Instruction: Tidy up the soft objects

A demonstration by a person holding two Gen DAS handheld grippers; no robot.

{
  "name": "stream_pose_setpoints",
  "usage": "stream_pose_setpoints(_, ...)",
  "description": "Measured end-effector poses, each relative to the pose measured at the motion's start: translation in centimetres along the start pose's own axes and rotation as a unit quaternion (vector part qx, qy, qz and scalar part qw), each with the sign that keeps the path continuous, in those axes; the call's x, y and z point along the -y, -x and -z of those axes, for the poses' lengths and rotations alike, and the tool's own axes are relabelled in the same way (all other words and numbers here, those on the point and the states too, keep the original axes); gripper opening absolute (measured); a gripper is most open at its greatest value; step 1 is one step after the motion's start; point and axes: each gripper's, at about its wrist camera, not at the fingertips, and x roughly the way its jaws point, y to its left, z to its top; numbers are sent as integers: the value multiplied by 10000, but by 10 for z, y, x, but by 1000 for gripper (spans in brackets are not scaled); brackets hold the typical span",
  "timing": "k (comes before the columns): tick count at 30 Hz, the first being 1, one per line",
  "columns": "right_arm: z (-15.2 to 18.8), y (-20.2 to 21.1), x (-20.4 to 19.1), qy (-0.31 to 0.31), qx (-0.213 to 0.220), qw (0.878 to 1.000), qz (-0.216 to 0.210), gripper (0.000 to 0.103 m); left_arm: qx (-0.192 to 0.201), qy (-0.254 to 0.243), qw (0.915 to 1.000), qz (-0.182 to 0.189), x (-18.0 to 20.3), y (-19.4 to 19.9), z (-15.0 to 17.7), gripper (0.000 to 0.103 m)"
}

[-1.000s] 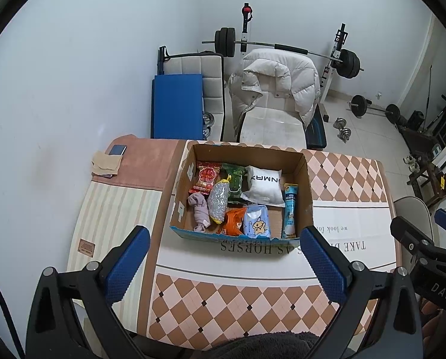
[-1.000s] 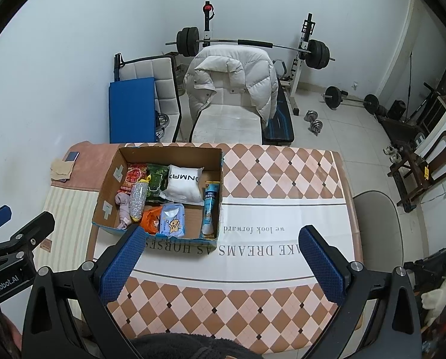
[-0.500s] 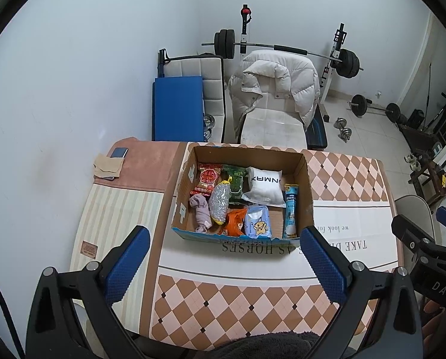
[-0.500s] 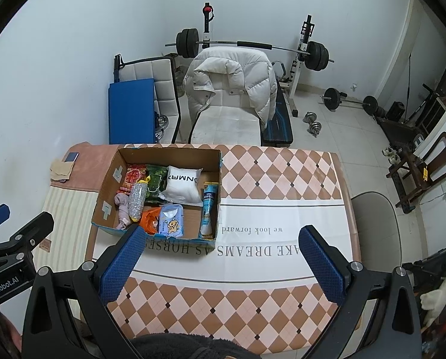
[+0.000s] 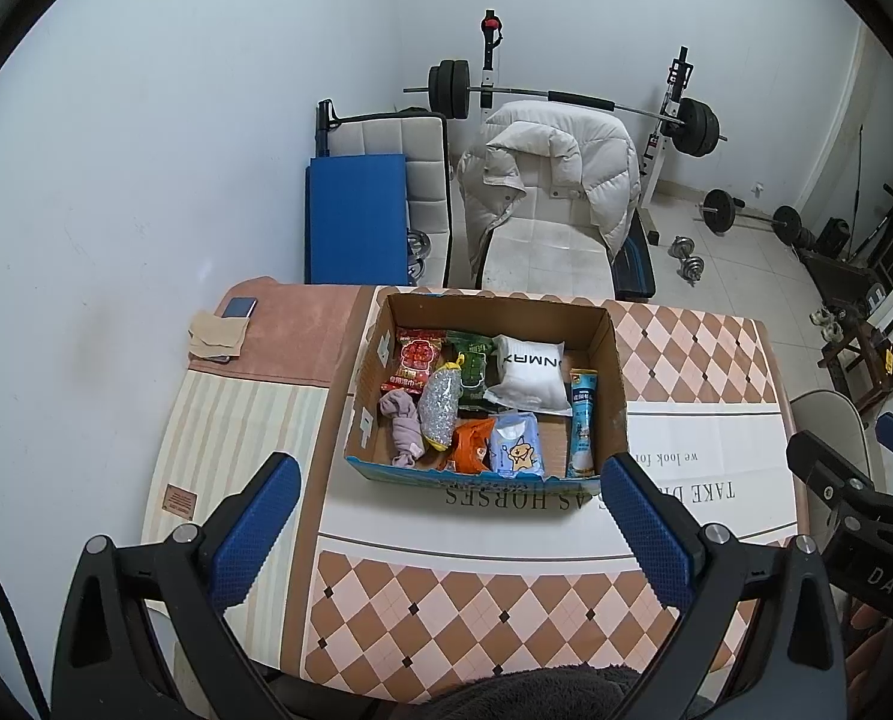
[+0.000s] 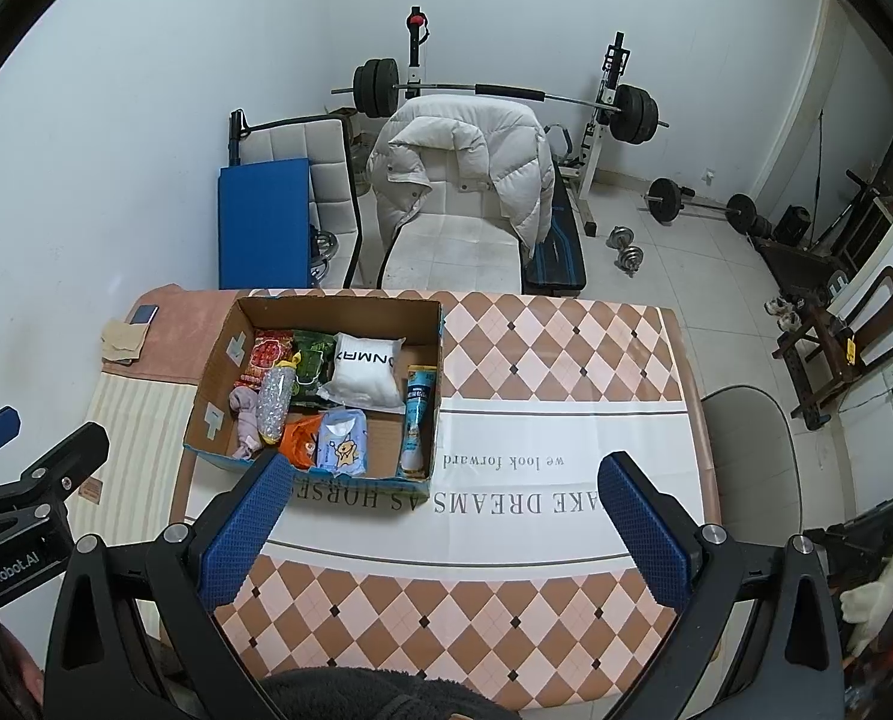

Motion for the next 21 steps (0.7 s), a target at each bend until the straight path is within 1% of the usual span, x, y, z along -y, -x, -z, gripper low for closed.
stream_pose_setpoints(21, 0, 10, 7, 7, 20, 10000, -16, 103, 5, -13, 10000, -12, -1, -1, -2, 103)
